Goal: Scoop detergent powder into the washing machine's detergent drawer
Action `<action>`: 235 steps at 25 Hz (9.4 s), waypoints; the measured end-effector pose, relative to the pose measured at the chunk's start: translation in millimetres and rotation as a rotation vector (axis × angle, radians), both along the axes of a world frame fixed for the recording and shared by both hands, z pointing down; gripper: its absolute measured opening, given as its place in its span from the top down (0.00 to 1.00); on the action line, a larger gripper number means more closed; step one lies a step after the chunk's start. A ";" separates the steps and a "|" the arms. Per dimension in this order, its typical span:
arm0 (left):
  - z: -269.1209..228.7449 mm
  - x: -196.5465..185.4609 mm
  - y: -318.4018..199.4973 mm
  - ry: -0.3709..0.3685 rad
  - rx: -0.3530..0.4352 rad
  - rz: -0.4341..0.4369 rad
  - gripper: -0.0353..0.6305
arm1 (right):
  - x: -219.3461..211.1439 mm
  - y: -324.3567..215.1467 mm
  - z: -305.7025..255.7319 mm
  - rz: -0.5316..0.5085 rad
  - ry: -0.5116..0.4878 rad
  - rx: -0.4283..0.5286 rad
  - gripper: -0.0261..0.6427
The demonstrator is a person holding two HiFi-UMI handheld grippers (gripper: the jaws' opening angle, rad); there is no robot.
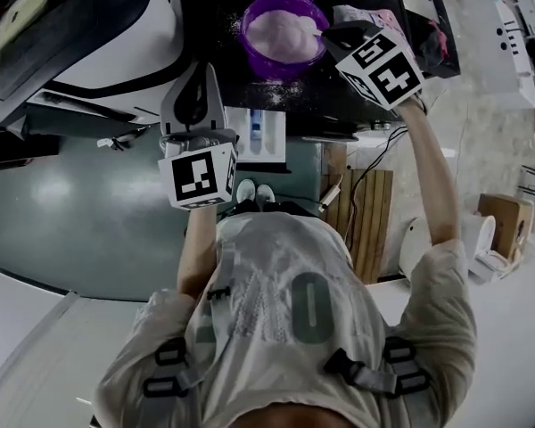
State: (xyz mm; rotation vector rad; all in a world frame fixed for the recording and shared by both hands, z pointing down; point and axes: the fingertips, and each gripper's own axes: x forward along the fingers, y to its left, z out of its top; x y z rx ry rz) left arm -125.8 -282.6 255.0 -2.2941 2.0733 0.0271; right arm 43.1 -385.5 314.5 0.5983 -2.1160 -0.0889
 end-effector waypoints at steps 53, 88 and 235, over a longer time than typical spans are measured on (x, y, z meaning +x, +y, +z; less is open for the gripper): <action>-6.8 -22.5 20.6 -0.080 0.027 -0.065 0.92 | -35.9 19.2 12.0 0.359 -0.635 -0.854 0.95; 49.8 57.7 140.1 -0.004 0.006 0.104 0.92 | 81.4 217.1 37.1 0.982 -1.969 -0.653 0.95; 128.9 -85.9 149.0 0.029 -0.079 -0.167 0.92 | -107.0 227.3 153.0 -0.349 0.427 0.777 0.95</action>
